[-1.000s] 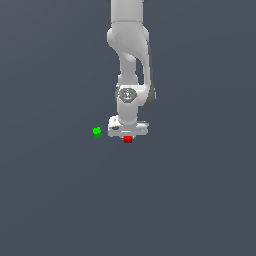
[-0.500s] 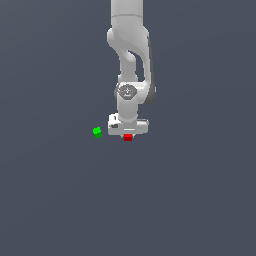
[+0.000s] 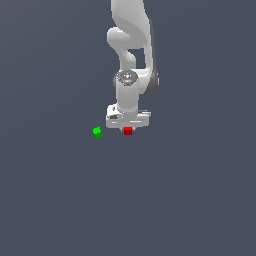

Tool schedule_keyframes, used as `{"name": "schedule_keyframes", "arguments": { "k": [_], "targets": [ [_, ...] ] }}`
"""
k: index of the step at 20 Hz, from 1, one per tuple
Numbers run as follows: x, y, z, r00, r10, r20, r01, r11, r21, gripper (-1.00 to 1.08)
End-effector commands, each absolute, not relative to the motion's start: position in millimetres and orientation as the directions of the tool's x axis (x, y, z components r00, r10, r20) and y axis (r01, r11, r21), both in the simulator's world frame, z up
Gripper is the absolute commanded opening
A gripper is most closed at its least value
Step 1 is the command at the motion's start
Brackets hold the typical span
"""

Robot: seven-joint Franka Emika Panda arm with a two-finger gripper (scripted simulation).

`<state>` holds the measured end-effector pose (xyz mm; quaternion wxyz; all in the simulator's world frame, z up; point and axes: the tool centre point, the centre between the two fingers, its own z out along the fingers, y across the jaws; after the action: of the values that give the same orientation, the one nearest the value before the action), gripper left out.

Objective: Stack the red cube on top of the green cube.

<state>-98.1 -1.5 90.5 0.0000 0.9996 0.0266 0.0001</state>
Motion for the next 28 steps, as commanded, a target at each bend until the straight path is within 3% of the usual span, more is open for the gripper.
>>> {"name": "schedule_keyframes", "arguments": {
  "k": [1, 17, 28],
  "targets": [
    [-98.2, -1.5, 103.6, 0.999, 0.053, 0.000, 0.053, -0.999, 0.000, -1.00],
    [-98.8, -9.4, 116.9, 0.999, 0.053, 0.000, 0.053, -0.999, 0.000, -1.00],
    [-115.3, -81.0, 92.4, 0.999, 0.053, 0.000, 0.053, -0.999, 0.001, -1.00]
  ]
}}
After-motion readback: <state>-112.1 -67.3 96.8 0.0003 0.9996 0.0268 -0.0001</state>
